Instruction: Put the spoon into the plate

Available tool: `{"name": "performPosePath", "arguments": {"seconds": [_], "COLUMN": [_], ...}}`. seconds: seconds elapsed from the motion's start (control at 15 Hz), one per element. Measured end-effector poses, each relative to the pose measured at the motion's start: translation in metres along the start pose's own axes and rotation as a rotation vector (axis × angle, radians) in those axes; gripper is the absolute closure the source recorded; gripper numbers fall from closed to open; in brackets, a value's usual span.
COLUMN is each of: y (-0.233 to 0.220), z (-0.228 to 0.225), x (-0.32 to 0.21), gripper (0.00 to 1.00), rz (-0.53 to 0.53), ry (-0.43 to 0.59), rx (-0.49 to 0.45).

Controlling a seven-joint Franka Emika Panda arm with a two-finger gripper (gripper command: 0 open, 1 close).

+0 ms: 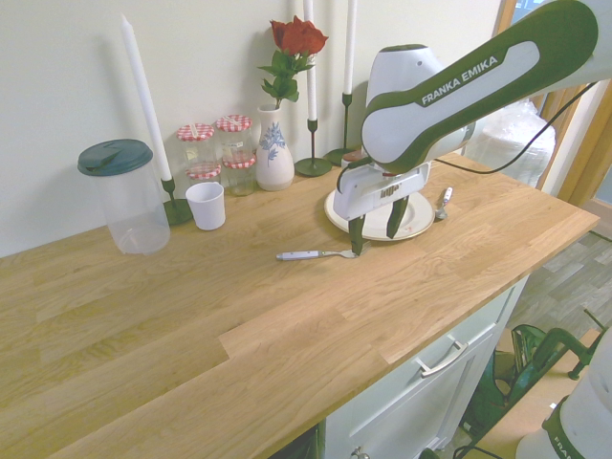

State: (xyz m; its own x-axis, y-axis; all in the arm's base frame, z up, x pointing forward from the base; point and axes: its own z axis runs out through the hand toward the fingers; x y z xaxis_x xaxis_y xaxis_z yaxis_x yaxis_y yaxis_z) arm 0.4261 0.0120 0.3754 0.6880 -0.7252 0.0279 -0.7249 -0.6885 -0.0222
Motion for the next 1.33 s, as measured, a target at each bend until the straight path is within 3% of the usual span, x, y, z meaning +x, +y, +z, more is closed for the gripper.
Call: {"name": "performPosePath", "arguments": {"seconds": [0.2, 0.6, 0.93, 1.33], "y": [0.000, 0.033, 0.124, 0.205], "z": [-0.003, -0.079, -0.050, -0.022], "x": [0.005, 0.095, 0.192, 0.246], "gripper": [0.00, 0.00, 0.00, 0.00], "rz": [0.058, 0.426, 0.757, 1.146], "ry": [0.026, 0.059, 0.055, 0.054], "rx": [0.006, 0.069, 0.043, 0.026]}}
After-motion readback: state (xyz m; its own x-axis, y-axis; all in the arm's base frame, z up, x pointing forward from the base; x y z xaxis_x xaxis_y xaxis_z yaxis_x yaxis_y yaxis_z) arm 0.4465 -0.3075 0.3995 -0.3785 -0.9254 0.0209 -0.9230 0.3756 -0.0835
